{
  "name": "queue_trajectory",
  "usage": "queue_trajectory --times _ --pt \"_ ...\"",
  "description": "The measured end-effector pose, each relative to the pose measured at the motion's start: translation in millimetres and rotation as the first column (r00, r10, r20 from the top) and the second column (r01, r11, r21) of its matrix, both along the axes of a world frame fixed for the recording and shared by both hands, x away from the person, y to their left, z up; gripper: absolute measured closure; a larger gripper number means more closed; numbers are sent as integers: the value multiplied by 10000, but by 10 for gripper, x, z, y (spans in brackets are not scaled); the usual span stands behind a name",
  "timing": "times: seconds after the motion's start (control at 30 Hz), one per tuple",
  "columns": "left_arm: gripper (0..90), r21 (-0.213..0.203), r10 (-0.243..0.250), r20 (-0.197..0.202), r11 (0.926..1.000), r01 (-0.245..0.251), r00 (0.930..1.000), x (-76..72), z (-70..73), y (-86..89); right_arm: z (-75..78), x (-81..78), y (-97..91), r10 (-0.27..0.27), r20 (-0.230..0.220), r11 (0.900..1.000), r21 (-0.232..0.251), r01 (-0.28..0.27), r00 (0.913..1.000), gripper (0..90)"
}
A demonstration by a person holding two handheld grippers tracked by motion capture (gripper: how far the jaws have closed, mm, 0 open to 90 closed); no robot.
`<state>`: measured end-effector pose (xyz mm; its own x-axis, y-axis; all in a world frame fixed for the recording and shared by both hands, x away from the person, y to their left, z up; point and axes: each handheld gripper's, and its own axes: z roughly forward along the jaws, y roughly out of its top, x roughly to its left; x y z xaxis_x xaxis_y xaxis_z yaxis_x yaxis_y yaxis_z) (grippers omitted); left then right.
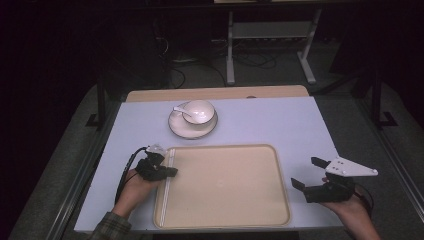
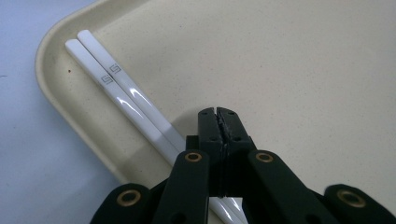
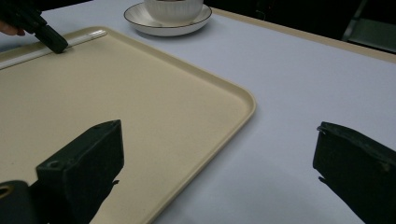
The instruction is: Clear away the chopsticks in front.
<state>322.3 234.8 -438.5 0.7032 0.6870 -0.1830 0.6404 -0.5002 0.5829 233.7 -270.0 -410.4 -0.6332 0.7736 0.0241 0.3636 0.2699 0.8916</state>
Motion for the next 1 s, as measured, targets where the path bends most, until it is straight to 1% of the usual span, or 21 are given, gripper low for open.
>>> queue_trajectory --times 0.1,0.17,0.2,0.27,0.43,0.47,0.5,0.53,0.6,0.63,0.7,0.9,0.93,1.0 --pt "872 2 -47 13 10000 47 10000 4 2 -6 -2 4 3 15 -11 10000 -12 -15 10000 15" --pt "864 -122 -63 32 9999 63 10000 11 16 -8 -2 4 4 18 -14 10000 -12 -18 10000 15" --pt "840 -248 -59 139 9997 62 9999 17 42 -11 -2 5 5 18 -10 10000 -23 -18 10000 15" --pt "804 -367 -74 313 9993 86 9995 27 75 -23 -3 5 6 17 -13 10000 -34 -17 10000 15" --pt "700 -379 -199 442 9990 216 9988 51 104 -20 -3 8 11 15 -4 10000 -47 -15 10000 15" --pt "680 -369 -175 528 9991 194 9985 61 115 -7 -4 9 11 7 -21 10000 -46 -8 10000 15" --pt "660 -369 -175 528 9991 194 9985 61 115 -7 -4 9 11 7 -21 10000 -46 -8 10000 15" --pt "629 -387 -74 664 9992 100 9978 65 128 1 -6 8 7 7 -36 10000 -26 -7 10000 15" --pt "607 -469 2 814 9989 36 9967 77 158 26 -7 7 3 6 -33 10000 -22 -6 10000 15" --pt "594 -469 2 814 9989 36 9967 77 158 26 -6 7 2 6 -29 10000 -16 -6 10000 15" --pt "582 -472 41 946 9989 4 9955 97 190 50 -5 6 1 10 -20 10000 -11 -10 10000 15" --pt "527 -558 6 1002 9984 50 9950 144 216 71 -6 7 5 2 -33 10000 -6 -2 10000 15" --pt "511 -697 64 1050 9976 10 9944 178 239 88 -5 7 2 -18 -34 10000 8 18 10000 15" --pt "478 -834 138 1186 9965 -39 9928 220 262 109 -5 8 -1 -36 -35 10000 3 36 10000 15"
